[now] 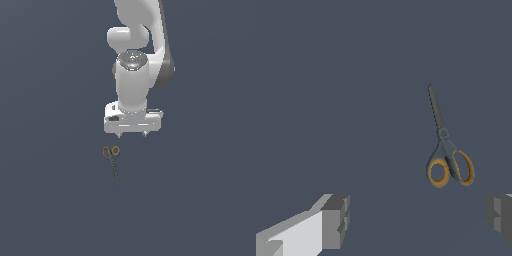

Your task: Pick up the object and move it to a goal position.

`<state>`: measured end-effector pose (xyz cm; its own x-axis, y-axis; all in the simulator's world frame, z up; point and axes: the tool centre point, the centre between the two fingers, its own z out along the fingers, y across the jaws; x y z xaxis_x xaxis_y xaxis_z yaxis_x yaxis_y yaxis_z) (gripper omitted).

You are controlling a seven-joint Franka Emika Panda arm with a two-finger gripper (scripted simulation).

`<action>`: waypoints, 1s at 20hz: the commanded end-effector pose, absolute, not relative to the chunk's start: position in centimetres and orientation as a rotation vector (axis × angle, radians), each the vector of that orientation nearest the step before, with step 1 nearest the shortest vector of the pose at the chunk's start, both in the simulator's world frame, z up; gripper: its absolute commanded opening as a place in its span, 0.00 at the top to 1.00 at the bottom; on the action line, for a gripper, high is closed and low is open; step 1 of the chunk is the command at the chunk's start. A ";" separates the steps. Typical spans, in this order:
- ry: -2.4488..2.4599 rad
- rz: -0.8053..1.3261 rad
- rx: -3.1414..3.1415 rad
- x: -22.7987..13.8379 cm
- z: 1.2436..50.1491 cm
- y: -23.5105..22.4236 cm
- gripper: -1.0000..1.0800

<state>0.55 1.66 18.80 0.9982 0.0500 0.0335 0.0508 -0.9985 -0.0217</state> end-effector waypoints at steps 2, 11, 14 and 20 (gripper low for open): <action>-0.079 -0.046 -3.120 1.1 17.7 0.8 0.04; -0.090 -0.025 -3.129 3.5 12.2 -3.4 0.04; -0.095 -0.017 -3.133 4.1 10.1 -5.0 0.04; -0.102 -0.005 -3.138 4.8 7.1 -7.2 0.04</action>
<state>4.59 -6.72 7.71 0.9980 0.0627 0.0037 0.0627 -0.9980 -0.0031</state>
